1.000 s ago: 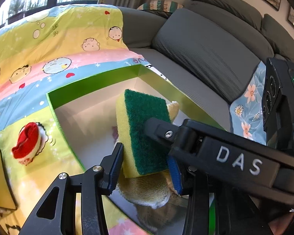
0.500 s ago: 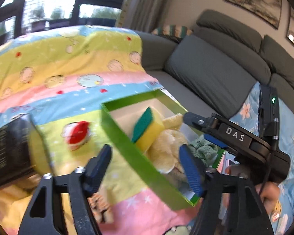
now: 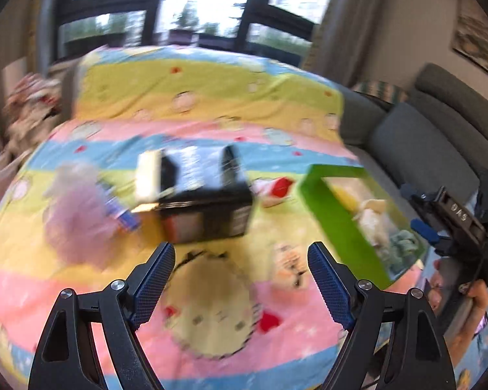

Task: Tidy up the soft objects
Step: 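Withdraw the right tool from the box toward the tissue pack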

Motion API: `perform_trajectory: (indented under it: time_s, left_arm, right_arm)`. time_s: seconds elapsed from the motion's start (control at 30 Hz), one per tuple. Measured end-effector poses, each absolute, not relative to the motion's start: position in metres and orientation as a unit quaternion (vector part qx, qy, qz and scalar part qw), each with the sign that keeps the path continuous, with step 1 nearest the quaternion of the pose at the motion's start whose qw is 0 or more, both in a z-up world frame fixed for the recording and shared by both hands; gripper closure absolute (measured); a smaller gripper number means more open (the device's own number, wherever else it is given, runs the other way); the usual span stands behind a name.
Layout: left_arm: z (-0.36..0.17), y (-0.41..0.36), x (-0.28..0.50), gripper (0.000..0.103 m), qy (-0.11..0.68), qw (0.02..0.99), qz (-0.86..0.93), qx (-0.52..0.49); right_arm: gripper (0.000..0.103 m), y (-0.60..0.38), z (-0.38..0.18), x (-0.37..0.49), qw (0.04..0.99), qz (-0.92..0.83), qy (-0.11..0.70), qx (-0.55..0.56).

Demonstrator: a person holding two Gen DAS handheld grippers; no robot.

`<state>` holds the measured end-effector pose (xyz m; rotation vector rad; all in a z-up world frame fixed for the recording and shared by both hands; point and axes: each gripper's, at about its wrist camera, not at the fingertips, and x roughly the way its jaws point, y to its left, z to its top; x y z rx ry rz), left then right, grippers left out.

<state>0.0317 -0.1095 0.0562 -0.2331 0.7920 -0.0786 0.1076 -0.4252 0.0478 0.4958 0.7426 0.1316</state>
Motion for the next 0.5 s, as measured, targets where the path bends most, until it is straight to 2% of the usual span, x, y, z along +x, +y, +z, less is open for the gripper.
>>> perform_trajectory:
  time_s: [0.23,0.5]
  left_arm:
    - [0.026,-0.059,-0.011,0.017,0.400,0.905,0.032,-0.139]
    - [-0.016,-0.020,-0.016,0.017,0.433,0.881,0.068,-0.181]
  right_arm:
    - [0.006,-0.360,0.032,0.121,0.886,0.100,0.414,0.185]
    - [0.006,-0.310,-0.016,0.120,0.860,0.087,0.479,0.153]
